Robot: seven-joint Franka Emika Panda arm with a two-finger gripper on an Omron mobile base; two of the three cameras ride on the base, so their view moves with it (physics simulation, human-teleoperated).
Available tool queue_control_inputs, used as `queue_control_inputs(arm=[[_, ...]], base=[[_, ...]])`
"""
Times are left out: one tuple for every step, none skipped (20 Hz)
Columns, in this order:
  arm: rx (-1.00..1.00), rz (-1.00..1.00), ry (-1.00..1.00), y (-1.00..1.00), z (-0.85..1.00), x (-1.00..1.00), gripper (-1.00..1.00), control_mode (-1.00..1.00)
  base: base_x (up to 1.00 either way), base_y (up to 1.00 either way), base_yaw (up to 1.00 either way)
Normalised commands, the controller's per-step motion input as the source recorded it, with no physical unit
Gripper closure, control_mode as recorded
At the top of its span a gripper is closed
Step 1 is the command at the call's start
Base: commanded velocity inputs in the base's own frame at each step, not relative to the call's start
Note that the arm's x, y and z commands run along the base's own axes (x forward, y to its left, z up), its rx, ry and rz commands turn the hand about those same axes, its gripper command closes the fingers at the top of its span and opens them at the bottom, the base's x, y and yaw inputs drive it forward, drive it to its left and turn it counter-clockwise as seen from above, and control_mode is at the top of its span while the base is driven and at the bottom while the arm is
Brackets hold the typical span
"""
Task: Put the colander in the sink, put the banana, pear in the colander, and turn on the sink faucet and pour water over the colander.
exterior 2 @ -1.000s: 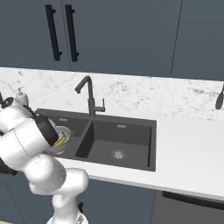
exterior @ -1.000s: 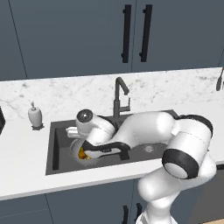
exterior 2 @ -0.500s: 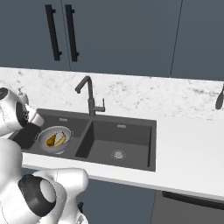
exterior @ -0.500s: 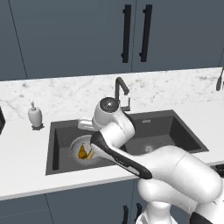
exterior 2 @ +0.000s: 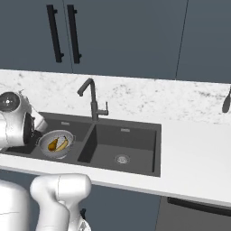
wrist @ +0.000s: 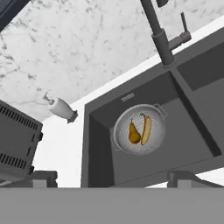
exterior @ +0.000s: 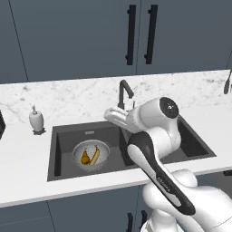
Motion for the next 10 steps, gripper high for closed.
queue_control_inputs(arm=[[0.46,0.00,-0.09,-0.34,0.54,-0.41,-1.00,-1.00],[0.47,0.00,-0.08,-0.34,0.50,-0.39,-1.00,-1.00],[0.47,0.01,-0.08,-0.32,0.58,-0.29,-1.00,-1.00],[0.46,0.03,-0.01,-0.31,0.61,-0.21,-1.00,-1.00],[0.39,0.08,-0.02,-0.29,0.56,-0.21,-1.00,-1.00],[0.37,0.09,-0.03,-0.34,0.50,-0.21,-1.00,-1.00],[0.37,0.09,0.00,-0.37,0.36,-0.19,-1.00,-1.00],[0.32,0.09,0.00,-0.43,0.22,-0.13,-1.00,-1.00],[0.22,0.11,-0.05,-0.51,0.13,-0.11,-1.00,-1.00],[0.15,0.11,-0.04,-0.57,0.10,-0.03,-1.00,-1.00]], base=[[0.00,0.00,0.00],[0.00,0.00,0.00],[0.00,0.00,0.00],[0.00,0.00,0.00],[0.00,0.00,0.00],[0.00,0.00,0.00],[0.00,0.00,0.00],[0.00,0.00,0.00],[0.00,0.00,0.00],[0.00,0.00,0.00]])
